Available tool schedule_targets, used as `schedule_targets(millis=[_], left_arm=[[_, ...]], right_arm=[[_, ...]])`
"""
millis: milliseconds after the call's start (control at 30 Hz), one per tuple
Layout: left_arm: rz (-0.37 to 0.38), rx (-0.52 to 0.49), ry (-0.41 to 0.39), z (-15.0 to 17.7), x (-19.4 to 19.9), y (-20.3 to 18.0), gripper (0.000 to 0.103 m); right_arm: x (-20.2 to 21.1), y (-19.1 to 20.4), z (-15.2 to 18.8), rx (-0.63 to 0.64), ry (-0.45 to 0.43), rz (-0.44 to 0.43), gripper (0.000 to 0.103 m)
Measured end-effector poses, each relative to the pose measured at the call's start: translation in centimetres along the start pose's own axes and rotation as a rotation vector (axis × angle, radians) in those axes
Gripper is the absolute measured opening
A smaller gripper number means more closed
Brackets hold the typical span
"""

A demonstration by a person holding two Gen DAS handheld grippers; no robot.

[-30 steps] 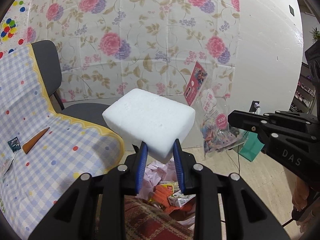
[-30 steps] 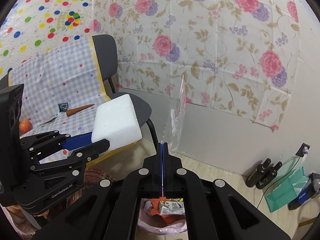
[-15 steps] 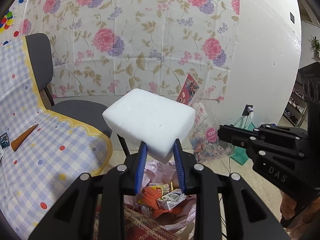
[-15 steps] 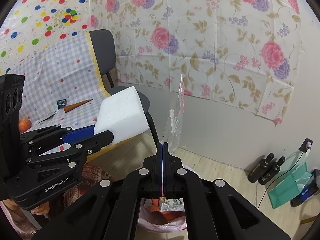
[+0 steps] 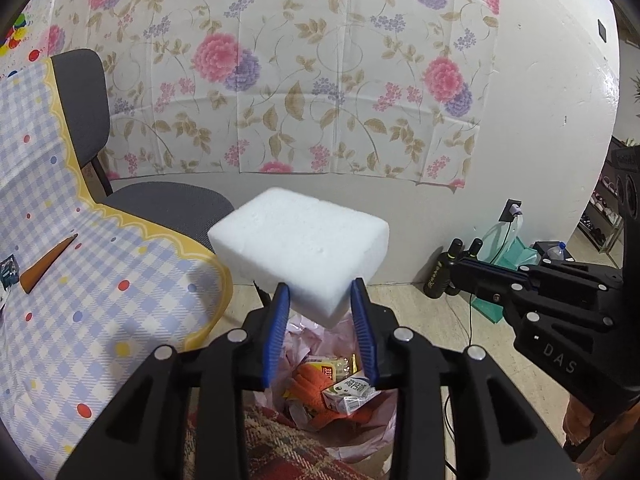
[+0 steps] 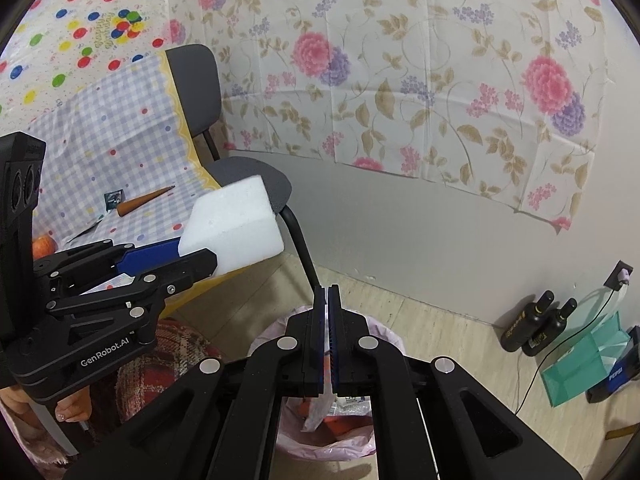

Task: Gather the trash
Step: 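Carry the sponge and clear packet to the bin and open both grippers, then move both open grippers back toward the chair seat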

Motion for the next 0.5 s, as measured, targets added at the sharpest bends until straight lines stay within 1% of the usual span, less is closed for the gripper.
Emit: schedule_targets(millis=[33, 67, 133, 200, 233, 267, 367, 500], left_arm=[[-0.002, 0.002, 0.003, 0.0, -0.1, 0.1, 0.035], [-0.005, 0.005, 0.005, 0.1, -0.2, 0.3, 0.043], [-0.017, 0.016, 0.002, 0.2, -0.1, 0.8, 0.051], [-0.02, 0.022, -0.001, 0.2, 0.0, 1.1, 0.052], [-0.03, 0.024, -0.004, 0.1, 0.1, 1.4, 0.056], [-0.04, 0.026, -0.009, 0.0, 0.3, 1.6, 0.059], [-0.064, 0.033, -0.026, -0.3, 0.9, 2.5, 0.062], [-0.101, 0.052, -0.047, -0.8, 2.0, 4.0, 0.063]], right_arm=[[-0.1, -0.1, 0.0, -0.003, 0.003, 0.0, 0.006], [-0.2, -0.2, 0.1, -0.007, 0.005, 0.0, 0.008], [-0.2, -0.2, 0.1, -0.013, 0.004, 0.002, 0.015], [0.0, -0.2, -0.1, -0.012, -0.002, 0.003, 0.018], [0.2, -0.1, -0.4, -0.01, -0.009, 0.006, 0.019], [0.4, 0.0, -0.6, -0.009, -0.015, 0.006, 0.02], [1.1, 0.7, -1.4, -0.008, -0.042, 0.0, 0.022], [1.9, 2.5, -2.6, 0.008, -0.077, -0.028, 0.026]])
Point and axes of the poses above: each gripper's, at about its wrist camera, not at the fingertips, and x roughly against the way its jaws point, y to its left, z to its underside, the point moved 9 cm from there along -x, roughly the way its jaws point, and after that the axes turned 4 degrees about x, right-handed, at the moved point
